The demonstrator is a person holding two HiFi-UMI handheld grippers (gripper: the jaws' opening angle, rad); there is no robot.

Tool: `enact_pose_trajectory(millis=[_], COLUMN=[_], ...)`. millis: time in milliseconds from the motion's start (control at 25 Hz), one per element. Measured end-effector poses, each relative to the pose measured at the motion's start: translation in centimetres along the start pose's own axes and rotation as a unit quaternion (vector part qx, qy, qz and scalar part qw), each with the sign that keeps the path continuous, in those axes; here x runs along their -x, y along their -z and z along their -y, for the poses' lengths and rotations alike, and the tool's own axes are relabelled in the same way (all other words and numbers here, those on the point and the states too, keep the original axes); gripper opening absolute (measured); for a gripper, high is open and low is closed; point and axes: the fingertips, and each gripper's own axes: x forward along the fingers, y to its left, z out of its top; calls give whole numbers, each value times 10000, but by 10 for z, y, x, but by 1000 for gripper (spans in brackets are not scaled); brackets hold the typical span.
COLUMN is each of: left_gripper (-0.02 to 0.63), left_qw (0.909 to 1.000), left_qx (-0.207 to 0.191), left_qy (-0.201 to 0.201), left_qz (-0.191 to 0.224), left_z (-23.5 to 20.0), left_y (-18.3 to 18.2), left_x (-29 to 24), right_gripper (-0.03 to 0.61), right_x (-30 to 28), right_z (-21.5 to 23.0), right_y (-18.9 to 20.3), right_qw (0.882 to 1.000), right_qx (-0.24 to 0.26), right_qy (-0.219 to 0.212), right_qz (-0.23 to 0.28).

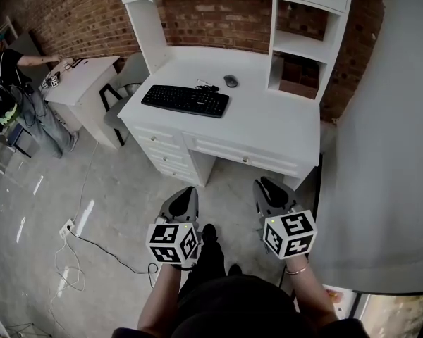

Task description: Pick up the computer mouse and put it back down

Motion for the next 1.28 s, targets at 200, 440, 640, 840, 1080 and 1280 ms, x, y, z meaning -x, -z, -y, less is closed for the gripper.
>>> enact_pose_trajectory(millis=[200,440,640,840,1080,1280], left_gripper=[9,9,9,9,9,9], left_qw=[10000,9999,9998,9996,9992,9988], left_qx=[0,-3,-10,23,49,116], left_qy=[60,127,184,231,329,425], left_qz=[-24,-59,-105,-185,-203,-211], left_z=[-17,-53,-87,-124,-162,-188], left_y=[-3,-17,-29,-43,-57,-66], left_x=[-22,-67,-110,-148,-187,-211], right_gripper=[83,126,159,170,179,178], right_x=[-27,-80,-134,-186,-241,-276], right_z=[6,13,21,29,44,55], right_y=[3,-4,-8,-19,-33,-42], right_qw=[9999,9996,9992,9985,9976,9962], right_qx=[-89,-96,-110,-179,-214,-243], right_qy=[21,33,58,169,417,614], right_qz=[-132,-271,-390,-482,-518,-568])
